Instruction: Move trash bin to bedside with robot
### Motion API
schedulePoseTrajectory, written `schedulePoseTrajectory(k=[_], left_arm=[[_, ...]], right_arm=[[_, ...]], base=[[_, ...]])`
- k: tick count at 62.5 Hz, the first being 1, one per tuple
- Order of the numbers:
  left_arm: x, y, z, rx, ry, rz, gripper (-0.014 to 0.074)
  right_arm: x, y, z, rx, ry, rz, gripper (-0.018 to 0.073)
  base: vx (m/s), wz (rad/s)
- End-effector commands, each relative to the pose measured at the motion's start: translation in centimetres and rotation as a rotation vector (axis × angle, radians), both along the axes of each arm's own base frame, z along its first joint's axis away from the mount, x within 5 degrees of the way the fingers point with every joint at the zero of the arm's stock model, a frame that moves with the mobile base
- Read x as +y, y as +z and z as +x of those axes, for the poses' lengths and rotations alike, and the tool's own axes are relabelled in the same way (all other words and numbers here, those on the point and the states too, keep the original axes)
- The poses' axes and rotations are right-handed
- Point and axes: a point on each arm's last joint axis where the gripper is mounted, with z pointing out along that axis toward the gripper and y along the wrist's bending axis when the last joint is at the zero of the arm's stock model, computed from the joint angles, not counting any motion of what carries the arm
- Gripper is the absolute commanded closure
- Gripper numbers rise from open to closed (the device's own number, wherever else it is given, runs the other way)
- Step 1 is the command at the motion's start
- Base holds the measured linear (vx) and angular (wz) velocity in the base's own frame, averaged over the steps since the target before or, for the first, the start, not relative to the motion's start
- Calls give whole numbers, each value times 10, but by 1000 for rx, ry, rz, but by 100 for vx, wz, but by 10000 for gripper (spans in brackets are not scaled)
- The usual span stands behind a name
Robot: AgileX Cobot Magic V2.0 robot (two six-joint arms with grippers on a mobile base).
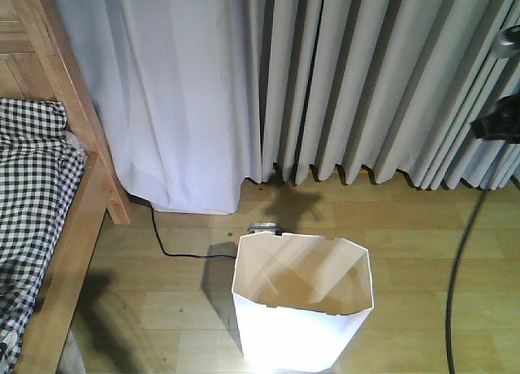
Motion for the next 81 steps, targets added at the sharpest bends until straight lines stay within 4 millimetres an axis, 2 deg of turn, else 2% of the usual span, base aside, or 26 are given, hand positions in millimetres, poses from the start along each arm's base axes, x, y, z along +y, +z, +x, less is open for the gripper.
schedulePoseTrajectory(k=[1,9,18,23,34,40,46,51,55,63,81], left_arm=[[0,-2,1,-60,-4,-14,602],[0,-2,1,-60,-4,-14,602],[0,-2,1,-60,-4,-14,602],[0,-2,1,-60,-4,-14,602],[0,-2,1,-60,-4,-14,602],[0,-2,1,-60,-4,-14,602],[0,-2,1,-60,-4,-14,602],[0,-2,1,-60,-4,-14,602],[0,-2,1,-60,-4,-14,602],[0,-2,1,-60,-4,-14,602],[0,-2,1,-60,-4,-14,602]], right_arm=[[4,36,-33,-234,-28,-52,346],[13,53,-81,-421,-60,-68,346],[26,64,-145,-743,-156,18,346],[35,54,-175,-873,-178,89,346],[47,11,-216,-969,-74,84,346],[47,-6,-225,-982,-85,102,344],[47,-18,-226,-958,-108,147,344],[47,-18,-226,-961,-139,201,351],[47,-17,-226,-964,-143,198,393],[46,-16,-226,-977,-143,180,572],[45,-15,-226,-992,-152,192,565]], base=[[0,0],[0,0],[0,0],[0,0],[0,0],[0,0],[0,0],[0,0],[0,0],[0,0],[0,0]])
